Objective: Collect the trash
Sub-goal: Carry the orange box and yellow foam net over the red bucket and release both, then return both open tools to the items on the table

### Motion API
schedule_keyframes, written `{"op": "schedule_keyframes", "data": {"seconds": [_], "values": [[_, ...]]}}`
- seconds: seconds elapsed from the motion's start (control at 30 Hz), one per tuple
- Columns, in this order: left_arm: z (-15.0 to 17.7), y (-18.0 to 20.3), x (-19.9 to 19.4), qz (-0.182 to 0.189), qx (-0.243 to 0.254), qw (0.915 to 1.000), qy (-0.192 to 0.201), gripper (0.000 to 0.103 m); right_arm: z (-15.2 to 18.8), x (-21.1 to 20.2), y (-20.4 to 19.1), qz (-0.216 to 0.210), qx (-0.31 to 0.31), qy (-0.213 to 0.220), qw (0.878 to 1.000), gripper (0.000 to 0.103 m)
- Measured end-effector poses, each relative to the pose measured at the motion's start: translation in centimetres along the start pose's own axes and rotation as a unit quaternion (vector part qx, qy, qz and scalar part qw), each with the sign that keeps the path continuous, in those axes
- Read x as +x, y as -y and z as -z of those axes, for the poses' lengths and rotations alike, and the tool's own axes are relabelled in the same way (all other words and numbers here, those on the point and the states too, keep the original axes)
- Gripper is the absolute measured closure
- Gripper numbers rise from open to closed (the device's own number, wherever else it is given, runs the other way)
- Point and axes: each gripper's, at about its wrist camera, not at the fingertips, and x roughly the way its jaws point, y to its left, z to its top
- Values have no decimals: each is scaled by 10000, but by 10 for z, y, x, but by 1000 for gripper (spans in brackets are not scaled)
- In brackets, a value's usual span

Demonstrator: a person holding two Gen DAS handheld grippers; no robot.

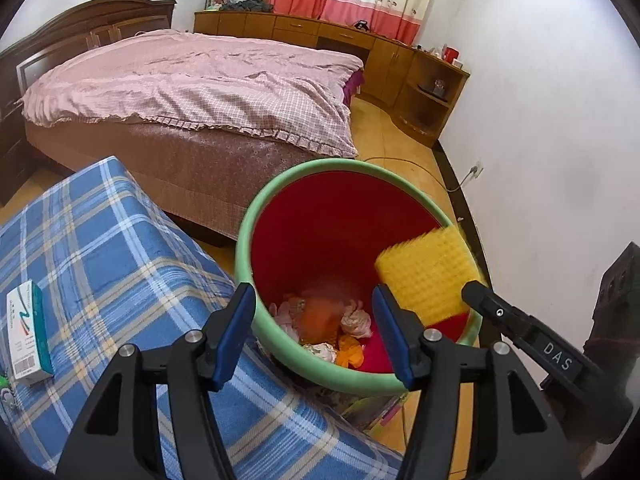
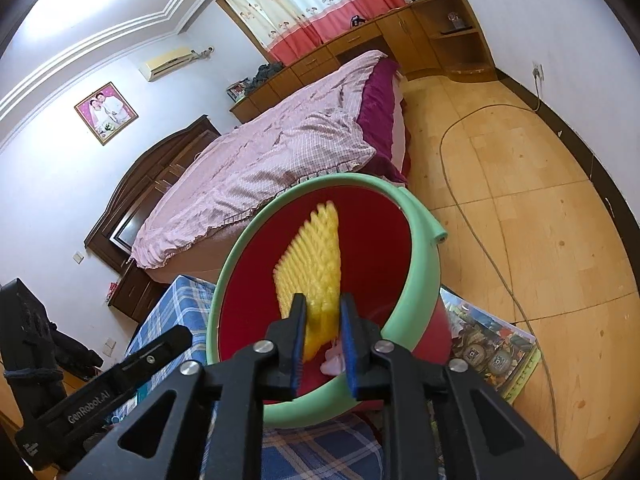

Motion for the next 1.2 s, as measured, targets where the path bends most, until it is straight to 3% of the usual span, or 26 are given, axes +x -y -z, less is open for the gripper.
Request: {"op": "schedule_keyframes", "data": {"seconds": [0.13, 0.77, 1.2], "values": [[0, -5, -10, -74, -81, 9999, 35, 42, 2, -2, -3, -19, 23, -6, 10000, 59], [23, -59, -94, -727, -659, 9941, 451, 42, 23, -47, -55, -460, -278, 123, 9985, 44], [53, -119, -150, -1364, -1206, 9811, 660, 42, 56, -55, -118, -865, -797, -167, 9929, 41]]}}
